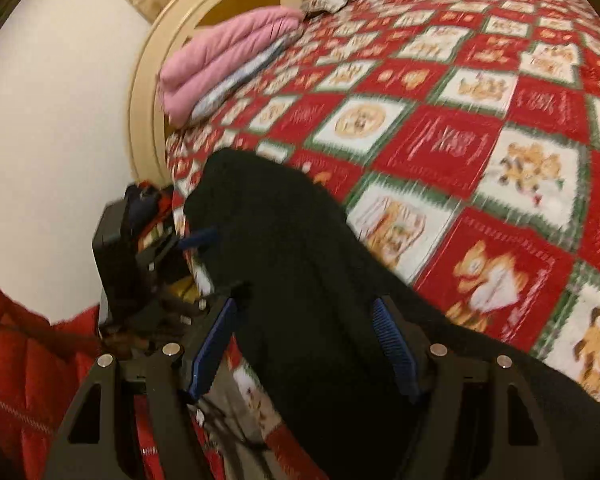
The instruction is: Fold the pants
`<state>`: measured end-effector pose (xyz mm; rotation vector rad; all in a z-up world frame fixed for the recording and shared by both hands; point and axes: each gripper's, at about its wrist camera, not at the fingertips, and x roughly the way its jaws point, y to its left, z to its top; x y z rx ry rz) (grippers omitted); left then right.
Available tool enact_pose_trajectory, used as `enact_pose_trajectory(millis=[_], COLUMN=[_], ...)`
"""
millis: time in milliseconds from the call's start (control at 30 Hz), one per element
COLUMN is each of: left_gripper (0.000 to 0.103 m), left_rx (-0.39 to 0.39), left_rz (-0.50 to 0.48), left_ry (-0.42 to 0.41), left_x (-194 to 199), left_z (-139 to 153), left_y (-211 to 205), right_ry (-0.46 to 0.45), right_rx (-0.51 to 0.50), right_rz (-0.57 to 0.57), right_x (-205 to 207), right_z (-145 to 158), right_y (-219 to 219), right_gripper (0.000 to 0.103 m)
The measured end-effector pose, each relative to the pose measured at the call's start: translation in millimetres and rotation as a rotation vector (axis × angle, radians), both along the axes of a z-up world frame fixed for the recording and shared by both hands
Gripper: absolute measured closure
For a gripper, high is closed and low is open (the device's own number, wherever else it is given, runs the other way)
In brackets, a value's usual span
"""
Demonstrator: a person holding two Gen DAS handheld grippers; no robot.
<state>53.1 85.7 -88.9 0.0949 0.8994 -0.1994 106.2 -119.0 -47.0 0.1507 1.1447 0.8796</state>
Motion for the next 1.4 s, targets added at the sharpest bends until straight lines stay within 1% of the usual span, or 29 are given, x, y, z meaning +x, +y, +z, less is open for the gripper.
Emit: enact_pose_trajectory(millis=[67, 133, 200, 300, 433, 533, 567, 600, 733, 833, 900, 933, 1000, 1033, 1067, 1100, 1133, 1200, 1300, 1367, 1400], left_gripper=[0.0, 0.0, 0.0, 0.0, 0.0, 0.0, 0.0, 0.0, 0.0, 0.0, 0.0, 0.0, 0.0, 0.0, 0.0, 0.0, 0.0, 0.0, 0.0, 0.0, 0.0], left_rx=[0.007, 0.005, 0.005, 0.007, 0.002, -0.003, -0.003, -0.003, -0.006, -0.006, -0.005, -0.006, -0.007, -0.008, -0.009, -0.008, -0.008, -0.009, -0.009, -0.01, -0.009], left_rz=[0.002, 0.004, 0.005, 0.007, 0.005, 0.001, 0.0, 0.0, 0.002, 0.004, 0.002, 0.002, 0.001, 0.002, 0.002, 0.001, 0.0, -0.001, 0.0, 0.002, 0.002], left_ry=[0.004, 0.006, 0.007, 0.01, 0.013, 0.012, 0.011, 0.009, 0.007, 0.008, 0.008, 0.008, 0.011, 0.012, 0.014, 0.015, 0.015, 0.013, 0.012, 0.011, 0.011], left_x=[2, 2, 3, 3, 2, 3, 3, 2, 2, 2, 2, 2, 2, 3, 3, 3, 3, 2, 2, 2, 2], left_z=[-1, -1, -1, -1, -1, -2, -2, -2, -1, -1, -1, -1, -1, -1, -2, -2, -2, -2, -2, -2, -2], left_y=[-2, -1, 0, 0, 1, 1, 2, 1, 2, 2, 2, 2, 2, 2, 3, 3, 2, 3, 3, 3, 3], right_ry=[-0.004, 0.002, -0.001, -0.013, -0.01, -0.039, -0.04, -0.033, 0.015, 0.063, 0.09, 0.105, 0.144, 0.164, 0.179, 0.184, 0.173, 0.134, 0.07, 0.044, 0.048], right_rx=[0.011, 0.055, 0.07, 0.02, -0.007, -0.112, -0.133, -0.132, -0.081, -0.002, 0.039, 0.077, 0.162, 0.23, 0.289, 0.307, 0.289, 0.202, 0.104, 0.072, 0.078], right_rz=[0.005, 0.008, 0.021, 0.034, 0.061, 0.076, 0.084, 0.088, 0.157, 0.178, 0.151, 0.123, 0.055, 0.01, -0.01, 0.0, 0.018, 0.042, 0.028, 0.005, 0.005], right_x=[1, 8, 15, 24, 16, 7, 5, 4, 6, 18, 30, 38, 49, 52, 51, 47, 41, 29, 19, 21, 24], right_z=[2, 3, 3, -2, -1, 0, 0, 0, 4, -3, -12, -15, -17, -18, -19, -18, -17, -11, -2, 0, -1], right_y=[1, 2, 9, 25, 29, 22, 19, 17, 23, 36, 42, 43, 38, 30, 23, 20, 18, 18, 11, 6, 6], right_gripper=[0.03, 0.03, 0.03, 0.03, 0.03, 0.03, 0.03, 0.03, 0.03, 0.029, 0.027, 0.027, 0.027, 0.027, 0.027, 0.027, 0.027, 0.027, 0.027, 0.027, 0.027])
